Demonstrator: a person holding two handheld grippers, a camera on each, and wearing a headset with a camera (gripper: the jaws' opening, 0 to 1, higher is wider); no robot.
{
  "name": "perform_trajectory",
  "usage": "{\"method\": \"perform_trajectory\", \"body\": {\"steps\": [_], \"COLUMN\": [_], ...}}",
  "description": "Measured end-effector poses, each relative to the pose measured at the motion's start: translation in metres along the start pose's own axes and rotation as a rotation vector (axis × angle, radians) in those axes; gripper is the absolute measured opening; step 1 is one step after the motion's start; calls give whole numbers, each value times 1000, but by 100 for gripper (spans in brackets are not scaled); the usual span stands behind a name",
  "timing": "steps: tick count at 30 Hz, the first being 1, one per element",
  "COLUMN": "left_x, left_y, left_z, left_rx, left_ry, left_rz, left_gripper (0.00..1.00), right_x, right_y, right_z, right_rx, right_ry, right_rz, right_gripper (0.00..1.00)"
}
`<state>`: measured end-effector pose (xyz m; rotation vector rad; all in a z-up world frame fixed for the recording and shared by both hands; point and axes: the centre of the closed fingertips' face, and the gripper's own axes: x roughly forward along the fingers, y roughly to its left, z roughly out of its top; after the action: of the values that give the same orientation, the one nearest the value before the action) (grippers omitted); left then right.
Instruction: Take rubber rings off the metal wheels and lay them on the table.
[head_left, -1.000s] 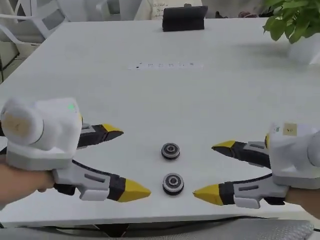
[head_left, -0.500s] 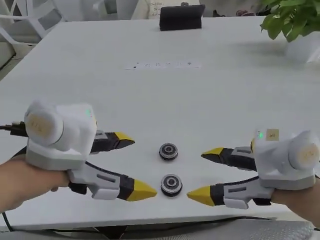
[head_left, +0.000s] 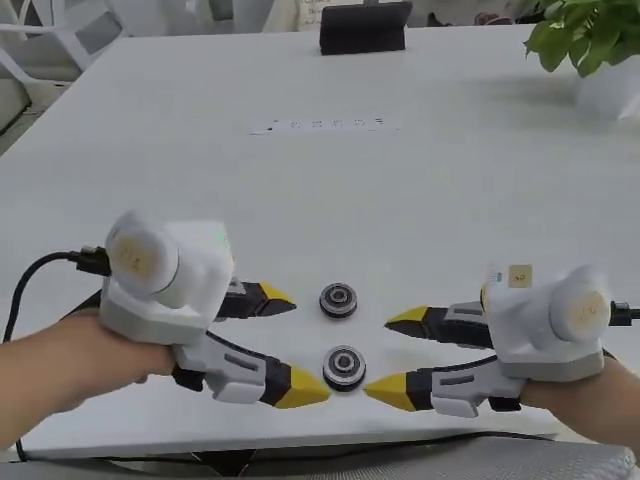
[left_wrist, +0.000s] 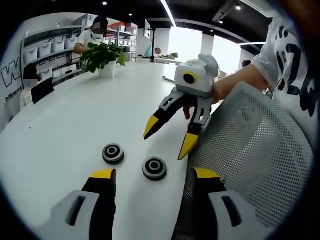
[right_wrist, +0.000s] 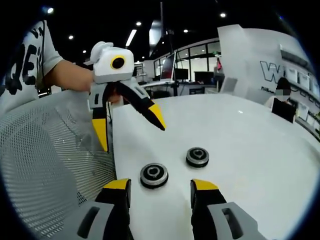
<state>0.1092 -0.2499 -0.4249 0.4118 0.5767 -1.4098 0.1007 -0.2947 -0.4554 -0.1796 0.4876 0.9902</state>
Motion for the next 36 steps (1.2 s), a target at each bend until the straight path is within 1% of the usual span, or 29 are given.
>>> {"method": "perform_trajectory", "body": {"steps": [8,12,15,17,19,24,27,32,36], "left_x": [10,15,19,22,25,31,35,40,42], "left_y": [-1,-3,-3,-3,-5,-8,-8,-8,-8], "left_z": [-3,-2,-2,-3,-5,-6,-8,-10,-12], "left_rx": [-9,-11,-17,-16,-2,-4,-2,12,15], "left_ry": [10,10,11,17,27,36,45,59,66], "left_rz": [-27,-39,-41,-42,-50,-63,-64,-69,-69], "left_gripper": [47,44,42,40,37,32,29,24,20], "right_x": [4,6,6,6,5,6,6,7,7], "right_y": [2,2,3,3,4,5,5,6,6], "right_z": [-4,-6,-7,-7,-7,-8,-6,-7,-7], "right_rx": [2,-2,4,6,10,15,32,21,24], "right_ry": [12,16,17,17,14,14,4,14,11], "right_rz": [16,21,23,26,26,34,32,39,39], "right_gripper": [40,37,35,35,35,34,34,33,33]}}
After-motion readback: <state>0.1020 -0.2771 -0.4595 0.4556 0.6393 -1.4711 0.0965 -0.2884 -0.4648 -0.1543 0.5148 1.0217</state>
